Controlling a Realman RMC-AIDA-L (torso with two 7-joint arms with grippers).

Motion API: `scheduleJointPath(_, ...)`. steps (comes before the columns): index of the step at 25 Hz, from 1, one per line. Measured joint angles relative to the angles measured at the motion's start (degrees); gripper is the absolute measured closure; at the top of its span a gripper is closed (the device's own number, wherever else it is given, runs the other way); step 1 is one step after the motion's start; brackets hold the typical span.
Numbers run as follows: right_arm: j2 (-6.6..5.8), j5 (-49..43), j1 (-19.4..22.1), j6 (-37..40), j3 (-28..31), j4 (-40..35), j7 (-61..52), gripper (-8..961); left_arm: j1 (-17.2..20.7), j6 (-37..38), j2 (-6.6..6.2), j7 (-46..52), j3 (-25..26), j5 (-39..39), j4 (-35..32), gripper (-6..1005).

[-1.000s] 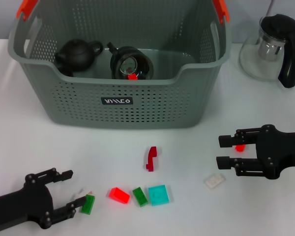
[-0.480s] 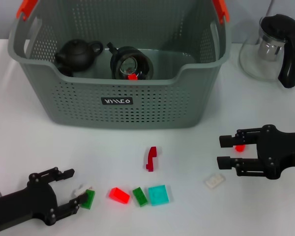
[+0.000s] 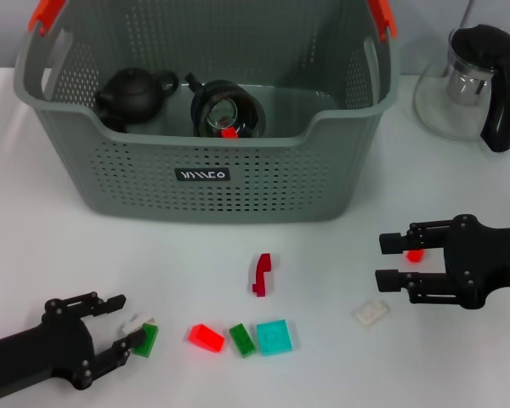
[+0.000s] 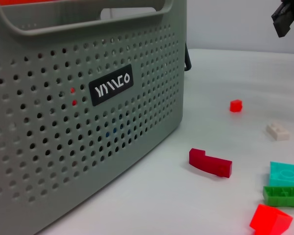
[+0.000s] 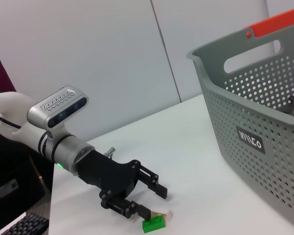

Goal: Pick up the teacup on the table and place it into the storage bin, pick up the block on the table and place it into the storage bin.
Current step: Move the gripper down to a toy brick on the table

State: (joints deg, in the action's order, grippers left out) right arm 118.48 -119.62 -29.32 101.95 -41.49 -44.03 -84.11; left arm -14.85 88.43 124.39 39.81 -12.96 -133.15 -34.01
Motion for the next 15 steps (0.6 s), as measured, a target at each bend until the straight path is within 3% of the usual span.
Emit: scheduleJointPath(15,-0.09,0.0,-0.04,0.0,0.0,0.0,0.0,359,-0.06,1.55,-0.17,0.3,1.14,0.04,-0.38,466)
